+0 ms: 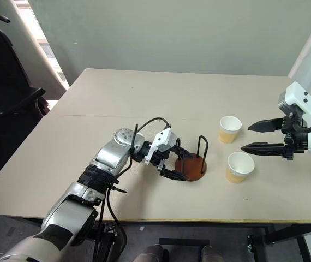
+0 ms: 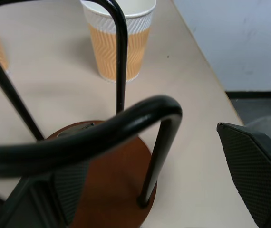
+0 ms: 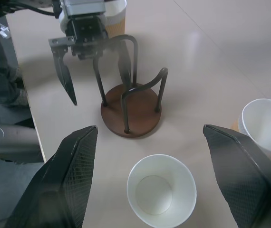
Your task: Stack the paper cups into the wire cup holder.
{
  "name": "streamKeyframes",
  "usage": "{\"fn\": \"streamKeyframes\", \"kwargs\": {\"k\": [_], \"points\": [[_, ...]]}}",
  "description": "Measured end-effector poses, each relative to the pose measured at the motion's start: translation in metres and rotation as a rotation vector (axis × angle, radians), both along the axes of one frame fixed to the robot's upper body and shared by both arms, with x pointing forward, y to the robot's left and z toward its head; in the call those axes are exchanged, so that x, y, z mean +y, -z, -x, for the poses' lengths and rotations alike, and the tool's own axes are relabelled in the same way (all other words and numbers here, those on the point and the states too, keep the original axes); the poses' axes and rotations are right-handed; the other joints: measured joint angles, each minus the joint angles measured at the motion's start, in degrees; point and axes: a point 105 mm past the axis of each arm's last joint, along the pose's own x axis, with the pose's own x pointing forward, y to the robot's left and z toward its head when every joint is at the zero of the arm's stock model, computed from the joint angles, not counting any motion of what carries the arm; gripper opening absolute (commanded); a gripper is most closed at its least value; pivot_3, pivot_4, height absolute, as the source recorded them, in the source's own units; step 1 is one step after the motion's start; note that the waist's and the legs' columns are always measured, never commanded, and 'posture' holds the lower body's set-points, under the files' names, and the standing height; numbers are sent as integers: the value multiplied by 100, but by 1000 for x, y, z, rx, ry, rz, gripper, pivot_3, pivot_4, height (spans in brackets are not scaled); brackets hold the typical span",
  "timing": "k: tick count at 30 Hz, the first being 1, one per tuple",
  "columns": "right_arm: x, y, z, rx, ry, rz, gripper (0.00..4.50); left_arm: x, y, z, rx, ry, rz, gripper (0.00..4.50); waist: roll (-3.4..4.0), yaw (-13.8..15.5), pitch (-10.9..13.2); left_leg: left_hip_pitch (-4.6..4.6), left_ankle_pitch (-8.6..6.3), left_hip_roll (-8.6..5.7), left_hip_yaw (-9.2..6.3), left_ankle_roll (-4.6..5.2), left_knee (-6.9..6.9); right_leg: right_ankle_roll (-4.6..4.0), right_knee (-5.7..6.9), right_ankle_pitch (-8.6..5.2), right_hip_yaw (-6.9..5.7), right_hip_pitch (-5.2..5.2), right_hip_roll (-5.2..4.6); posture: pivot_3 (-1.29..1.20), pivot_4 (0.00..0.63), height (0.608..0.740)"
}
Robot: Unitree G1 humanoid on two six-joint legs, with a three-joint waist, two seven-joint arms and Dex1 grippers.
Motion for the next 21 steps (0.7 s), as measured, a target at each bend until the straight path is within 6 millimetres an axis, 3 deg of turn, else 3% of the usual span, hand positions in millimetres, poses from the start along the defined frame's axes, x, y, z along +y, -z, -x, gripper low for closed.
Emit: {"fn": "streamKeyframes", "kwargs": {"k": [9,14,17,21], "points": [[5,-5,-3,-31,-27,19,3686,30,-31,-5,-167,26,-99,4483,0,-12,0,0,-5,0,-1,8,0,-4,1,-1,1,-1,0,0,150,740],[4,-14,-14,-88,-33,52,3686,52,-64,-14,-257,-35,-95,4483,0,-36,0,-1,-11,1,-3,17,-2,-7,2,-2,1,-6,-1,0,150,740],[2,-21,-26,-142,-38,93,3686,74,-95,-19,-266,-130,-32,4483,0,-61,0,-6,-13,3,-4,18,-6,-10,1,-2,0,-16,0,0,150,740],[5,-12,-49,-178,-69,181,3686,93,-125,-15,-274,-202,48,4483,6,-107,-3,-3,-17,3,-5,22,-8,-14,2,-4,0,-17,-2,0,150,740]]}}
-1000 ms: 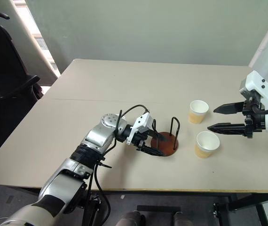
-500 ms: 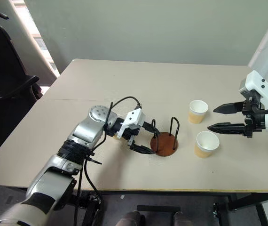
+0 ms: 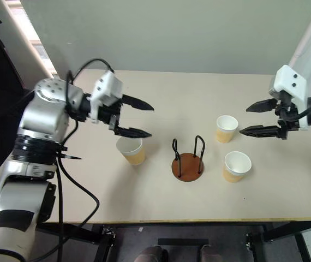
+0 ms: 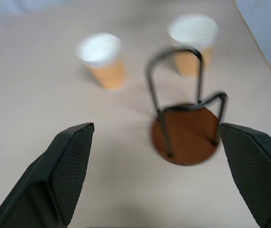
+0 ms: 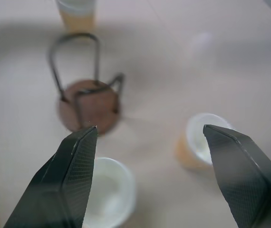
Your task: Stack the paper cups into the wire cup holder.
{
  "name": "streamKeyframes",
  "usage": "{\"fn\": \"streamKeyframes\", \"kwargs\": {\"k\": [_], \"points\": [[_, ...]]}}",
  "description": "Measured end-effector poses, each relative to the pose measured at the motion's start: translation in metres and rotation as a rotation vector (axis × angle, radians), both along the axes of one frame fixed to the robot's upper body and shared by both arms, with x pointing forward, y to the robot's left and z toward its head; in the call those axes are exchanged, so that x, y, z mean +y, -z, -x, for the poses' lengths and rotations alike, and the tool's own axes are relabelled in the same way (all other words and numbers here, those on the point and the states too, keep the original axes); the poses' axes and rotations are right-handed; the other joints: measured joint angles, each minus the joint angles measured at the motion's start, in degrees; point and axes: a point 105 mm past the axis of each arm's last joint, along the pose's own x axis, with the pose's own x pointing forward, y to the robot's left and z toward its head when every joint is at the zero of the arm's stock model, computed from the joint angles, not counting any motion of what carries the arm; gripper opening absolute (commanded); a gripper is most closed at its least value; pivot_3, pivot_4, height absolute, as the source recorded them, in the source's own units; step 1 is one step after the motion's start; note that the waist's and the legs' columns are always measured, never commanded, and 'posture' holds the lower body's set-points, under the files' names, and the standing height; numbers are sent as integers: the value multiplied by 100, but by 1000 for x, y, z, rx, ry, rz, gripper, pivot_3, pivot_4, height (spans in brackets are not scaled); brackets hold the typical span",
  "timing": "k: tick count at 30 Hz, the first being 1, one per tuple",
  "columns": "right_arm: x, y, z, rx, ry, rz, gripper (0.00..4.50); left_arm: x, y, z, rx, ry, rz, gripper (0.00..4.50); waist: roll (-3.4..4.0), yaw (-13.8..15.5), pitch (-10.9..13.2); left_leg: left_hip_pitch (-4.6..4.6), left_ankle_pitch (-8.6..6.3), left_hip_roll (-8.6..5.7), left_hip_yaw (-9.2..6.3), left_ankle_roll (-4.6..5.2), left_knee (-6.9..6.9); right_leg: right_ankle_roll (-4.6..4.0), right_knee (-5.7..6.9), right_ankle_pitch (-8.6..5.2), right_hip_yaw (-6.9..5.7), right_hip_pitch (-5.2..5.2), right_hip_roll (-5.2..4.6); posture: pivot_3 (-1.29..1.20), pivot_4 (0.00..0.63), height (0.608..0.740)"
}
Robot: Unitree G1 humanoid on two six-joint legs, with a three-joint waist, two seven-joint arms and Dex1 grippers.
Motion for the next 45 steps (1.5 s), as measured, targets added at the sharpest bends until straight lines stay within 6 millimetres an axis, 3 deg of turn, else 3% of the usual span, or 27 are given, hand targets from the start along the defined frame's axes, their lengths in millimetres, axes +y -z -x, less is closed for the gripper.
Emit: {"fn": "streamKeyframes", "kwargs": {"k": [6,9,14,23,26,32,35,41,45], "points": [[7,22,-39,1,-37,134,3686,13,23,17,95,-17,5,4483,1,-55,0,-7,1,6,-9,-2,-2,-15,8,2,-10,-16,1,0,150,740],[12,31,-58,-4,-47,205,3686,17,24,22,97,-33,11,4483,2,-52,0,-17,4,6,-12,-6,-4,-28,13,6,-16,-30,2,0,150,740],[15,41,-76,-6,-58,284,3686,25,17,26,72,-65,16,4483,2,-41,0,-20,6,7,-14,-10,-12,-43,13,1,-19,-35,2,0,150,740],[16,75,-94,50,-59,423,3686,27,18,28,64,-90,29,4483,3,-46,1,-22,11,7,-15,-35,-29,-55,13,0,-20,-43,1,0,150,740],[16,84,-99,64,-47,454,3133,26,19,29,57,-84,29,4500,3,-50,1,-20,14,7,-15,-42,-40,-59,14,0,-20,-46,1,0,150,740],[18,95,-102,87,-33,480,998,26,20,28,49,-94,37,4500,3,-47,1,-20,21,9,-16,-60,-75,-69,14,4,-22,-58,0,0,150,740],[24,87,-102,84,-50,464,11,25,20,28,45,-94,43,4500,4,-54,1,-20,29,10,-16,-73,-89,-74,14,5,-23,-65,0,0,150,740],[30,54,-92,63,-109,396,11,26,20,26,33,-96,48,4500,5,-43,2,-24,33,13,-18,-84,-96,-81,13,3,-30,-68,1,0,150,740],[40,7,-73,-36,-178,368,11,30,24,24,49,-100,56,4500,5,-53,2,-27,60,13,-18,-135,-97,-86,12,0,-30,-71,2,0,150,740]]}}
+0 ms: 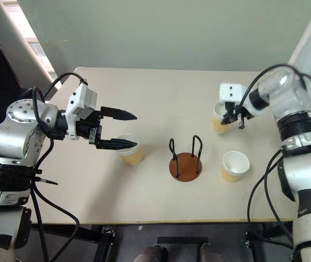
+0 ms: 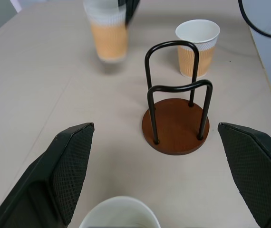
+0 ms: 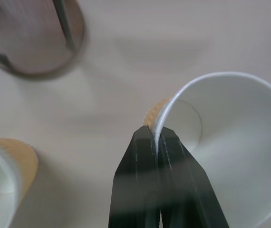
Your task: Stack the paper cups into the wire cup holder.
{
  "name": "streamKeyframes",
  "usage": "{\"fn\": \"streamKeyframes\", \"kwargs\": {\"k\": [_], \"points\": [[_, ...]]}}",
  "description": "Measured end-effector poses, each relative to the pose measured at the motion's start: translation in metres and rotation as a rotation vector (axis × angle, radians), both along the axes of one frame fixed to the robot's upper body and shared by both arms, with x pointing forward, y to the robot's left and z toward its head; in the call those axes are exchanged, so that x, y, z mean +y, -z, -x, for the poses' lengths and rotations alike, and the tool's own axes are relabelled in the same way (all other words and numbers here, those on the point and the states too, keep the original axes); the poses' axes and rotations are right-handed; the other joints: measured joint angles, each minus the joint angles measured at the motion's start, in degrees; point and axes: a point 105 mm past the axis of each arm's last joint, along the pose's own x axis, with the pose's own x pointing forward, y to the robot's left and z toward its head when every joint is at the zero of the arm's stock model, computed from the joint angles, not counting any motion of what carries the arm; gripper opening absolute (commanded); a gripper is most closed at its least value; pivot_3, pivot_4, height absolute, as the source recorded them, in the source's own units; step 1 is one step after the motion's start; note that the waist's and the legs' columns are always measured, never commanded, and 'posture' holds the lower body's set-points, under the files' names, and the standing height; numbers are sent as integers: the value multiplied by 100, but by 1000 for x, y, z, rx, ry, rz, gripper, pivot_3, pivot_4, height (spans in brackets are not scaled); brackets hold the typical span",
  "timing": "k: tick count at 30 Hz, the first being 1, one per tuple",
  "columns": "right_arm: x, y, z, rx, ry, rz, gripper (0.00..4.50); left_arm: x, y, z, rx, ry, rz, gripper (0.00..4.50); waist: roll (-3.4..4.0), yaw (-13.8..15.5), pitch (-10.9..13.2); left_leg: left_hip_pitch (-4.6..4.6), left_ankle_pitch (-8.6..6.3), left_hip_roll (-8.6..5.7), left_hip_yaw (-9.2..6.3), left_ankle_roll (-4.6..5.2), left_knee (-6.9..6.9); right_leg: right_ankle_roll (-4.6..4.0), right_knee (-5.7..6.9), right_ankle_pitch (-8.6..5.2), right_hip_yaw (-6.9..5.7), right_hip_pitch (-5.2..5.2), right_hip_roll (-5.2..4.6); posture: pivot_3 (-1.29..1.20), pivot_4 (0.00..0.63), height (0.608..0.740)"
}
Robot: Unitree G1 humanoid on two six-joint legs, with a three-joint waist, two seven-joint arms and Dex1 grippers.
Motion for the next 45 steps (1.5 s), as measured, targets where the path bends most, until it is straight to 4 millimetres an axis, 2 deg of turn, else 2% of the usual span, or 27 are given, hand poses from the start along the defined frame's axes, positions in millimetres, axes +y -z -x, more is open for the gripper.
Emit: {"fn": "streamKeyframes", "kwargs": {"k": [2,4,6,10,17,22,26,32,36,42,45], "points": [[16,-21,17,-55,-75,-5,11,1,3,-1,7,3,5,4500,0,-15,0,1,5,2,-1,-8,-3,-4,-2,-3,0,0,2,0,150,740],[41,-32,39,-97,-177,-8,11,0,5,-2,14,7,14,4500,0,-28,0,2,6,5,-1,-10,-3,-8,1,-5,-1,0,6,0,150,740],[60,-36,57,-122,-255,4,11,-5,8,-3,21,25,19,4500,0,-36,0,4,5,5,-2,-7,1,-9,3,-6,-1,1,6,0,150,740],[77,-27,75,-117,-317,43,11,-8,15,-6,40,39,11,4500,-1,-33,0,5,-23,4,-4,45,13,-9,12,-2,-2,4,5,0,150,740],[91,-13,90,-86,-388,89,11,-13,16,-10,30,55,1,4500,-1,-43,0,14,-16,4,-4,45,18,-11,30,0,-2,4,5,0,150,740],[83,4,89,-36,-372,122,11,-13,17,-9,35,66,-1,4500,-1,-41,0,16,-13,3,-4,44,19,-10,33,0,-1,5,5,0,150,740],[84,5,90,-45,-388,142,11,-15,16,-9,30,69,0,4500,-1,-43,0,19,-5,4,-4,44,17,-11,34,0,-1,6,6,0,150,740],[84,20,89,-29,-415,198,11,-15,16,-10,28,70,2,4500,-1,-42,0,19,-4,4,-4,45,18,-10,35,0,-1,6,6,0,150,740],[84,21,89,-40,-424,211,897,-15,17,-10,26,68,-2,4500,-1,-42,0,19,-4,4,-4,45,18,-10,35,0,-1,6,6,0,150,740],[100,21,88,-58,-432,149,2900,-16,17,-13,19,46,1,4500,-1,-49,0,21,-3,4,-4,47,18,-10,39,0,-1,6,6,0,150,740],[106,10,83,-87,-376,28,2900,-16,16,-16,7,23,5,4500,-1,-39,0,19,-3,3,-4,46,21,-10,38,0,-1,7,5,0,150,740]]}}
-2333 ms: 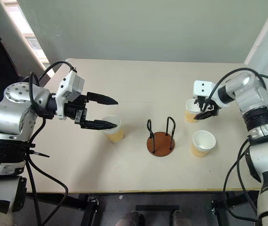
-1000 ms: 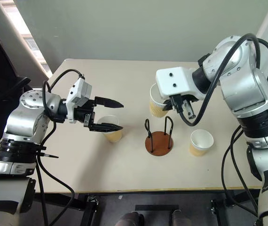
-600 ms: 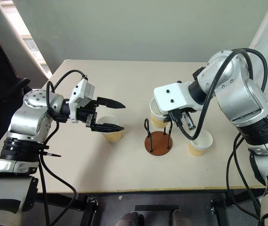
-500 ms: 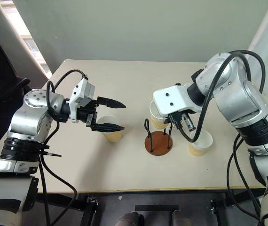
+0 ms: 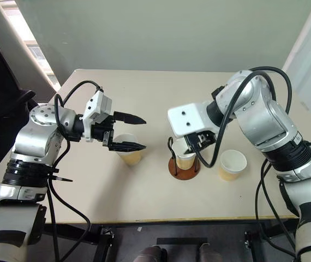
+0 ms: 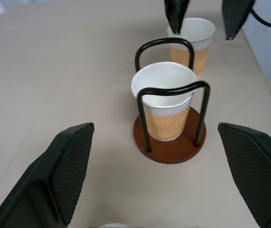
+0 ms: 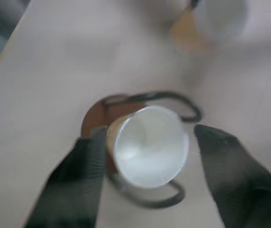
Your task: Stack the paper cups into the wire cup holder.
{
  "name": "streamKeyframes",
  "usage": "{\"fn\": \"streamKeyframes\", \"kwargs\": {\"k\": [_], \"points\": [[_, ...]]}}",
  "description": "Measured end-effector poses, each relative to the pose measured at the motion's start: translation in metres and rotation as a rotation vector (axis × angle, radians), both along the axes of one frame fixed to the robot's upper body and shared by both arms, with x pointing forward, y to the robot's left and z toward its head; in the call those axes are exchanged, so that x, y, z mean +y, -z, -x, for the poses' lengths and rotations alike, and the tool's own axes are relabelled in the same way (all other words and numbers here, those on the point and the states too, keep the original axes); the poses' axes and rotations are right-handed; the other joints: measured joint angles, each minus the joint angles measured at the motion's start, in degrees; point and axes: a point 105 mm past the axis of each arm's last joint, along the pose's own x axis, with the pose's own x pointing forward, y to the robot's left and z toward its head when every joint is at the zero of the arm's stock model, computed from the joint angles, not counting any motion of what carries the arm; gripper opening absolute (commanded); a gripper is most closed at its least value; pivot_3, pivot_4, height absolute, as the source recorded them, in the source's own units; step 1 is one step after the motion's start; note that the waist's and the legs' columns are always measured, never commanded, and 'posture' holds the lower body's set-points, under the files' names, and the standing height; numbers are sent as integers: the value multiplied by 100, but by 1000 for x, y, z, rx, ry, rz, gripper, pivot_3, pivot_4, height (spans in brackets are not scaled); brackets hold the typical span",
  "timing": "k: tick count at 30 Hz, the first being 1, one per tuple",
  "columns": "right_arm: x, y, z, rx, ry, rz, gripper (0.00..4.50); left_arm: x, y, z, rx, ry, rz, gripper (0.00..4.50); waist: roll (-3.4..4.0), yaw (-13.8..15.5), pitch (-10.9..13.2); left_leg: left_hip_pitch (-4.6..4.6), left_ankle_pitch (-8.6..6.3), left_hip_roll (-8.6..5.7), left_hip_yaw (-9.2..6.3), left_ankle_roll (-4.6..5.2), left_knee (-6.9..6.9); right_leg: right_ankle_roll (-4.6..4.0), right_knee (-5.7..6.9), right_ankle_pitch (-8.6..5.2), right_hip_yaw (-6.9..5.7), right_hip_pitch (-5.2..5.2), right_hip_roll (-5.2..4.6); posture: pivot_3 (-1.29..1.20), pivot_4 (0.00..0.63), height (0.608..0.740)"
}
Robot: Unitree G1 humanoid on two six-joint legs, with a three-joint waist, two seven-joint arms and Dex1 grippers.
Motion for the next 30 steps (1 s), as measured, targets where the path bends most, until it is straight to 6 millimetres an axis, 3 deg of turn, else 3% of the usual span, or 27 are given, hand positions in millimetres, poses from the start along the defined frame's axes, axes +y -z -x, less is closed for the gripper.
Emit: {"fn": "streamKeyframes", "kwargs": {"k": [3,6,13,23,30], "points": [[-11,-14,-6,28,93,-142,2900,3,0,-5,-33,-46,-31,4500,-3,20,-1,1,0,-1,0,0,1,0,-8,0,-1,6,0,0,150,740],[-35,-18,-5,156,214,-288,2900,17,2,-10,-90,-120,-135,4500,-3,28,-1,-1,25,-2,1,-43,0,0,-21,0,2,9,0,0,150,740],[-59,-37,18,328,274,-507,2900,27,9,0,-134,-143,-303,4500,-4,21,-1,-2,28,-1,3,-49,-13,2,-31,-6,5,7,5,0,150,740],[-63,-44,30,411,265,-601,2900,46,30,9,-135,-201,-582,4500,-4,10,-1,13,5,-1,2,-8,-10,-42,0,-32,8,7,6,0,150,740],[-62,-45,33,419,245,-602,2900,54,40,9,-98,-242,-617,4500,-4,15,-1,17,3,-1,1,-7,-10,-58,22,-39,5,4,4,0,150,740]]}}
